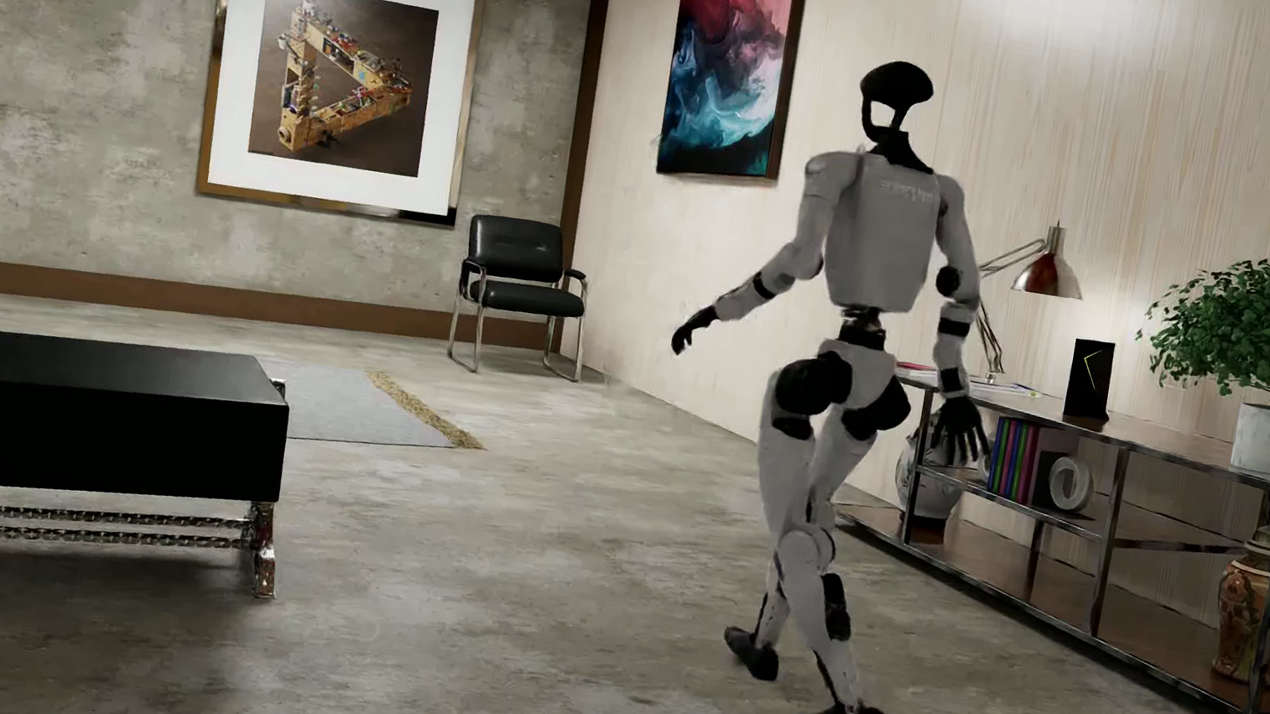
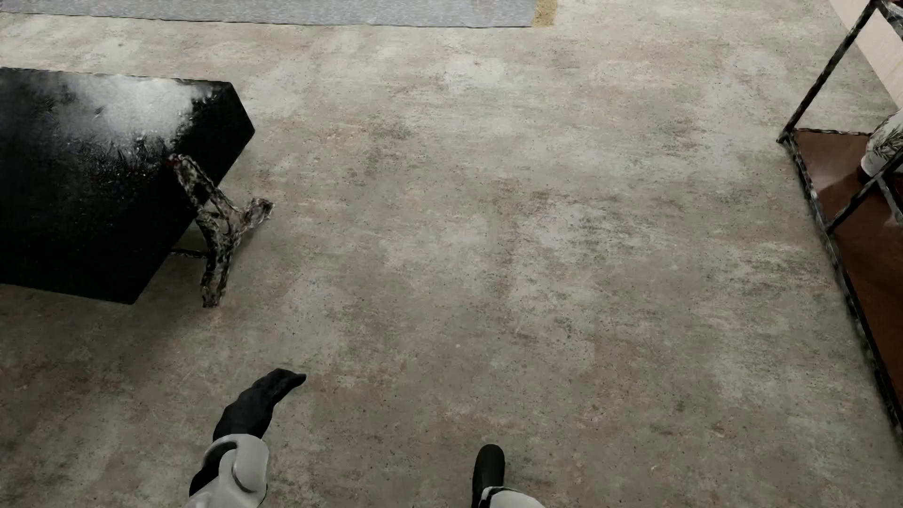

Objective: Go to the dark officechair

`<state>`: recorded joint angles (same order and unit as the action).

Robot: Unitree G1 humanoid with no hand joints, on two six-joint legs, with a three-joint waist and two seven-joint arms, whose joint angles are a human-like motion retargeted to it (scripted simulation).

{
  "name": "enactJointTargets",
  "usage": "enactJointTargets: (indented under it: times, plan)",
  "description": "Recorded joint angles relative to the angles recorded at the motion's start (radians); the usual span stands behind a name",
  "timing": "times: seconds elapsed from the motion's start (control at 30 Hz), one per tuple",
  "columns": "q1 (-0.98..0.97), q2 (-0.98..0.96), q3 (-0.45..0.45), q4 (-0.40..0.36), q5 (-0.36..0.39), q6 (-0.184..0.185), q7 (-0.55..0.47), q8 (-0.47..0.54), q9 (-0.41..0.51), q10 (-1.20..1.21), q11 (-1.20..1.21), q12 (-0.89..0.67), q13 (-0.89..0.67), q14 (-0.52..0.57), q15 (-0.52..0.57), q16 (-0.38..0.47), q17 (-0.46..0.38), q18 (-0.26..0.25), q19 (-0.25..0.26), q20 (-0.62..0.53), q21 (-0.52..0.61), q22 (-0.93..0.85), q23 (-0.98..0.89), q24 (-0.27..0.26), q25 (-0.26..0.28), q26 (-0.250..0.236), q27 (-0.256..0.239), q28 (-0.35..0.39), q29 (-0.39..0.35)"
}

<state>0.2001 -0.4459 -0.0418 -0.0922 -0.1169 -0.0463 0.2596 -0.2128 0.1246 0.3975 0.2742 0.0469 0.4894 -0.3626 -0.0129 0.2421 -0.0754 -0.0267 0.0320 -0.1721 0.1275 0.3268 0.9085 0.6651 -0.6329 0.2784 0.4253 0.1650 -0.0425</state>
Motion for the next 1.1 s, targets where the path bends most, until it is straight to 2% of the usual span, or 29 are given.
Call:
enactJointTargets:
  times: [0.03,0.07,0.1,0.13,0.17,0.2,0.23,0.27,0.3,0.37,0.4,0.43,0.5,0.53,0.57,0.6,0.63,0.67,0.7,0.73,0.77,0.8,0.83,0.87,0.9,0.93,1.0,1.03,1.1]
  plan:
    - [0.02,0.032,-0.007,0.036,0.03,0.008,-0.013,-0.023,-0.002,0.04,0.02,0.016,-0.008,0.038,0.041,0.008,0.016,-0.006,-0.145,0.013,0.016,-0.004,0.016,-0.007,-0.033,0.022,0.013,0.014,0.038]
    - [0.012,0.067,-0.015,0.09,0.06,0.021,-0.012,-0.041,-0.003,0.14,0.056,0.042,-0.034,0.113,-0.013,0.006,0.029,0.002,-0.166,0.027,0.033,0.013,0.032,-0.014,-0.075,0.053,0.027,0.028,0.059]
    - [-0.041,0.103,-0.023,0.159,0.092,0.037,-0.015,-0.062,-0.003,0.302,0.084,0.065,-0.072,0.252,-0.072,-0.001,0.043,0.02,-0.167,0.033,0.042,0.057,0.037,-0.02,-0.116,0.092,0.036,0.034,0.062]
    - [-0.118,0.155,-0.028,0.229,0.12,0.052,-0.034,-0.085,-0.002,0.491,0.085,0.073,-0.111,0.386,-0.116,-0.004,0.059,-0.034,-0.173,0.004,0.026,0.124,0.018,-0.023,-0.137,0.138,0.042,0.012,0.04]
    - [-0.207,0.22,-0.028,0.309,0.149,0.066,-0.051,-0.105,0.0,0.671,0.054,0.066,-0.147,0.485,-0.145,0.008,0.073,-0.08,-0.18,-0.073,-0.006,0.201,-0.028,-0.004,-0.134,0.167,0.024,-0.061,0.002]
    - [-0.292,0.264,-0.019,0.38,0.185,0.082,-0.07,-0.119,0.006,0.806,0.052,0.072,-0.182,0.418,-0.179,0.045,0.087,-0.056,-0.184,-0.171,-0.033,0.251,-0.085,0.06,-0.117,0.156,-0.021,-0.164,-0.051]
    - [-0.372,0.302,-0.003,0.418,0.217,0.097,-0.087,-0.112,0.012,0.887,0.056,0.075,-0.23,0.35,-0.212,0.067,0.088,-0.002,-0.183,-0.234,-0.056,0.291,-0.143,0.11,-0.086,0.134,-0.07,-0.229,-0.1]
    - [-0.448,0.335,0.02,0.422,0.242,0.108,-0.105,-0.089,0.018,0.913,0.063,0.109,-0.279,0.326,-0.242,0.053,0.074,0.034,-0.179,-0.234,-0.071,0.305,-0.188,0.124,-0.06,0.133,-0.128,-0.238,-0.146]
    - [-0.518,0.361,0.044,0.384,0.259,0.113,-0.133,-0.063,0.023,0.884,0.08,0.157,-0.329,0.283,-0.275,0.02,0.057,0.057,-0.173,-0.182,-0.075,0.296,-0.246,0.103,-0.038,0.146,-0.169,-0.203,-0.182]
    - [-0.608,0.414,0.086,0.305,0.27,0.11,-0.157,-0.011,0.028,0.68,0.114,0.258,-0.413,0.193,-0.337,-0.057,0.007,0.038,-0.162,-0.072,-0.054,0.275,-0.386,0.036,0.008,0.145,-0.22,-0.104,-0.21]
    - [-0.633,0.445,0.102,0.277,0.273,0.106,-0.148,0.014,0.028,0.526,0.118,0.297,-0.449,0.181,-0.362,-0.084,-0.027,0.062,-0.162,-0.051,-0.037,0.279,-0.456,0.023,0.029,0.139,-0.241,-0.075,-0.213]
    - [-0.642,0.477,0.114,0.247,0.275,0.101,-0.136,0.037,0.026,0.339,0.114,0.326,-0.482,0.193,-0.381,-0.101,-0.064,0.059,-0.159,-0.057,-0.018,0.292,-0.52,0.03,0.046,0.136,-0.251,-0.076,-0.211]
    - [-0.637,0.551,0.123,0.192,0.28,0.091,-0.085,0.072,0.019,-0.05,0.074,0.355,-0.523,0.296,-0.405,-0.106,-0.113,-0.037,-0.148,-0.119,-0.003,0.331,-0.62,0.084,0.088,0.127,-0.262,-0.143,-0.224]
    - [-0.636,0.587,0.121,0.173,0.282,0.086,-0.048,0.085,0.017,-0.172,0.064,0.363,-0.532,0.299,-0.422,-0.102,-0.124,-0.208,-0.141,-0.146,-0.002,0.345,-0.647,0.102,0.102,0.119,-0.258,-0.192,-0.234]
    - [-0.659,0.616,0.112,0.131,0.283,0.083,0.007,0.082,0.017,-0.156,0.078,0.364,-0.528,0.274,-0.44,-0.092,-0.124,-0.226,-0.134,-0.17,-0.011,0.352,-0.661,0.12,0.113,0.112,-0.249,-0.232,-0.247]
    - [-0.657,0.64,0.111,0.155,0.274,0.076,0.033,0.085,0.017,-0.094,0.099,0.361,-0.512,0.332,-0.446,-0.089,-0.118,-0.211,-0.132,-0.177,-0.018,0.354,-0.657,0.129,0.12,0.109,-0.235,-0.259,-0.256]
    - [-0.626,0.659,0.115,0.153,0.257,0.07,0.072,0.093,0.015,-0.085,0.126,0.357,-0.49,0.345,-0.424,-0.099,-0.11,-0.118,-0.131,-0.162,-0.013,0.349,-0.631,0.13,0.118,0.119,-0.218,-0.263,-0.263]
    - [-0.572,0.666,0.123,0.127,0.223,0.061,0.101,0.105,0.012,-0.109,0.182,0.36,-0.472,0.361,-0.379,-0.123,-0.104,0.057,-0.118,-0.124,0.005,0.336,-0.579,0.125,0.11,0.134,-0.188,-0.238,-0.26]
    - [-0.529,0.636,0.131,0.107,0.18,0.047,0.132,0.123,0.012,-0.112,0.301,0.361,-0.455,0.343,-0.294,-0.154,-0.102,0.116,-0.09,-0.069,0.035,0.322,-0.502,0.109,0.097,0.142,-0.152,-0.192,-0.243]
    - [-0.498,0.571,0.137,0.094,0.138,0.031,0.159,0.154,0.016,-0.087,0.47,0.349,-0.438,0.3,-0.174,-0.179,-0.101,0.126,0.005,-0.014,0.069,0.321,-0.408,0.088,0.083,0.153,-0.102,-0.142,-0.212]
    - [-0.46,0.489,0.143,0.088,0.104,0.017,0.195,0.199,0.02,-0.062,0.661,0.327,-0.431,0.253,-0.065,-0.189,-0.103,0.126,0.141,0.012,0.128,0.33,-0.301,0.088,0.059,0.162,-0.053,-0.119,-0.153]
    - [-0.405,0.395,0.149,0.076,0.051,0.009,0.233,0.205,0.021,-0.072,0.839,0.294,-0.429,0.22,0.026,-0.187,-0.114,0.126,0.218,0.024,0.209,0.34,-0.195,0.097,0.017,0.166,-0.027,-0.119,-0.063]
    - [-0.361,0.31,0.148,0.062,-0.032,0.0,0.256,0.189,0.024,-0.074,0.966,0.239,-0.414,0.189,-0.021,-0.173,-0.123,0.123,0.192,0.026,0.269,0.35,-0.119,0.123,-0.028,0.171,-0.023,-0.134,0.015]
    - [-0.324,0.224,0.138,0.051,-0.082,-0.01,0.265,0.181,0.026,-0.073,1.052,0.195,-0.391,0.158,-0.075,-0.162,-0.123,0.114,0.092,0.04,0.28,0.353,-0.07,0.14,-0.045,0.167,-0.033,-0.127,0.032]
    - [-0.286,0.143,0.121,0.042,-0.103,-0.018,0.269,0.18,0.027,-0.079,1.088,0.153,-0.355,0.135,-0.086,-0.155,-0.104,0.102,-0.02,0.074,0.235,0.346,-0.05,0.146,-0.035,0.159,-0.014,-0.102,-0.013]
    - [-0.254,0.069,0.1,0.035,-0.105,-0.022,0.269,0.182,0.027,-0.08,1.075,0.121,-0.309,0.115,-0.097,-0.151,-0.083,0.089,-0.077,0.106,0.16,0.314,-0.054,0.138,-0.005,0.137,-0.002,-0.073,-0.087]
    - [-0.204,-0.037,0.064,0.037,-0.069,-0.023,0.263,0.175,0.024,-0.059,0.913,0.083,-0.218,0.079,-0.171,-0.124,-0.058,0.057,-0.068,0.141,0.059,0.212,-0.077,0.099,0.039,0.054,-0.02,-0.02,-0.154]
    - [-0.183,-0.07,0.049,0.038,-0.05,-0.022,0.258,0.17,0.02,-0.045,0.778,0.068,-0.18,0.061,-0.18,-0.102,-0.056,0.041,-0.07,0.136,0.044,0.16,-0.087,0.085,0.04,0.024,-0.04,-0.009,-0.15]
    - [-0.133,-0.079,0.03,0.038,-0.021,-0.016,0.244,0.147,0.011,-0.036,0.39,0.029,-0.127,0.015,-0.144,-0.053,-0.044,0.007,-0.056,0.11,0.036,0.07,-0.101,0.049,0.016,0.001,-0.047,-0.011,-0.113]
